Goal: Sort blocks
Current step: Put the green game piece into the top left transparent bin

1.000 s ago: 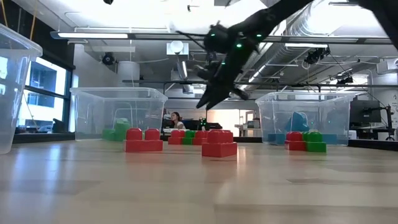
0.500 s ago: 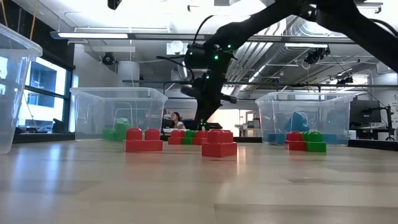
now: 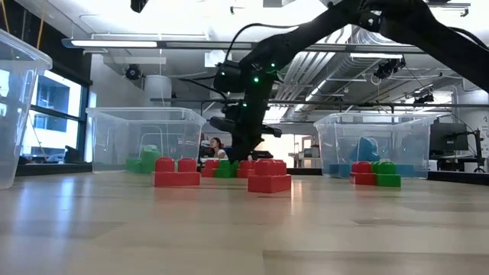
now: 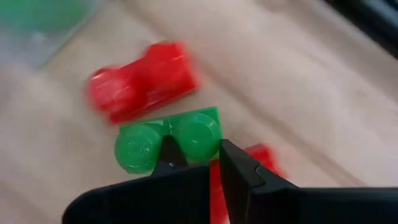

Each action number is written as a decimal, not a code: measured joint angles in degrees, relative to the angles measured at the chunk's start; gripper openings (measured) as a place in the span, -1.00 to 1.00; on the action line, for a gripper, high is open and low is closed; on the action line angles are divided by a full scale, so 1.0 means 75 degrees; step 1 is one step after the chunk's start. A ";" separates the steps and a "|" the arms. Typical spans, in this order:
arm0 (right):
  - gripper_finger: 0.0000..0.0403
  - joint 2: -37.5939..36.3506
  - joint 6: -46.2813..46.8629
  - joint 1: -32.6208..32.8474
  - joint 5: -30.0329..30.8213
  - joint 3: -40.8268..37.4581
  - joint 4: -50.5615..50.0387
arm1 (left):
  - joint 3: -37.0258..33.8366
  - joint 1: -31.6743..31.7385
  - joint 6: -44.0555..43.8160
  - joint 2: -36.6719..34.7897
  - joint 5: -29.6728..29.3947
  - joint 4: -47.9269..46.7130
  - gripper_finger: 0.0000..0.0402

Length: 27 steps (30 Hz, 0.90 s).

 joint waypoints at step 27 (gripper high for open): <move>-1.00 0.0087 -0.3333 0.2177 -0.1578 -0.0096 -0.3478 | 0.0003 0.0000 0.0215 0.0000 0.0000 -0.0402 0.33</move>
